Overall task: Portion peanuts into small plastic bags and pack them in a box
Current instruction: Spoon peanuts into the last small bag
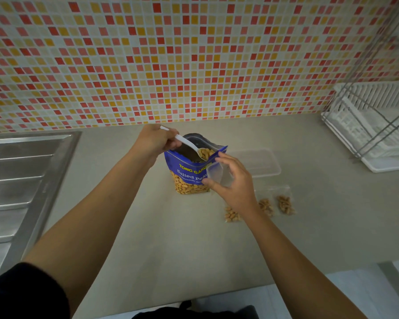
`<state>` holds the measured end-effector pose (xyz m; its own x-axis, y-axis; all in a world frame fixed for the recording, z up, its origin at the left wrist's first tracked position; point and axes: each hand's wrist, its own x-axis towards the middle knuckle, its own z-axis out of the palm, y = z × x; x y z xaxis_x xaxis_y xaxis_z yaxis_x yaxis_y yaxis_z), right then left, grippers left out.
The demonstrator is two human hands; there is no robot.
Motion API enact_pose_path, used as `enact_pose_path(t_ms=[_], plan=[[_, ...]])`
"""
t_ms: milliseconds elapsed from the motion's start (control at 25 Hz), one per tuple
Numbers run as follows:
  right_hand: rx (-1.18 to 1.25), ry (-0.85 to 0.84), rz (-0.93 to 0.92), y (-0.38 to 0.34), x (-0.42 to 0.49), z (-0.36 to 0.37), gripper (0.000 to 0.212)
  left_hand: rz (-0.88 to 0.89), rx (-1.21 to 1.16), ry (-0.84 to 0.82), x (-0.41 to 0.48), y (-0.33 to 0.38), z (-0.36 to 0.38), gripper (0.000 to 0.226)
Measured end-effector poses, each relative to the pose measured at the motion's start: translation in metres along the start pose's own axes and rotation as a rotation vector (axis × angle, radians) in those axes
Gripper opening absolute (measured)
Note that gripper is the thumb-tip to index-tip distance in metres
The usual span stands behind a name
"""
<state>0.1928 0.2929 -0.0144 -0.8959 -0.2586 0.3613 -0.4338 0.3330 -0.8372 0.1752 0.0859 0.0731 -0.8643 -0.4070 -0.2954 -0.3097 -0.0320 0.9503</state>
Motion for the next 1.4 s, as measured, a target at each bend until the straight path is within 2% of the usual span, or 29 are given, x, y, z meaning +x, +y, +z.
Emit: enact_pose_path(t_ms=[160, 360, 640, 920, 1000, 1200, 1280, 1400], plan=[[0.107, 0.068, 0.141, -0.009, 0.000, 0.002, 0.058, -0.024, -0.088, 0.085, 0.000, -0.003, -0.016, 0.014], [0.013, 0.104, 0.108, -0.024, 0.012, 0.004, 0.057, -0.079, -0.181, 0.117, 0.004, -0.010, -0.029, 0.014], [-0.117, 0.105, 0.117, -0.033, 0.029, 0.012, 0.060, -0.067, -0.253, 0.094, 0.004, 0.007, -0.034, 0.012], [-0.092, 0.112, 0.154, -0.037, 0.035, 0.017, 0.061, 0.025, -0.054, -0.001, -0.001, 0.041, -0.024, 0.010], [-0.065, 0.138, 0.151, -0.037, 0.036, 0.018, 0.060, 0.108, 0.087, -0.041, -0.003, 0.052, -0.016, 0.011], [-0.025, 0.184, 0.150, -0.034, 0.036, 0.020, 0.054, 0.424, 0.514, -0.298, -0.024, 0.077, 0.012, 0.013], [-0.006, 0.196, 0.151, -0.032, 0.037, 0.020, 0.053, 0.453, 0.504, -0.272, -0.023, 0.084, 0.004, 0.012], [0.000, 0.216, 0.162, -0.027, 0.035, 0.018, 0.057, 0.397, 0.331, -0.173, -0.009, 0.083, -0.024, 0.010]])
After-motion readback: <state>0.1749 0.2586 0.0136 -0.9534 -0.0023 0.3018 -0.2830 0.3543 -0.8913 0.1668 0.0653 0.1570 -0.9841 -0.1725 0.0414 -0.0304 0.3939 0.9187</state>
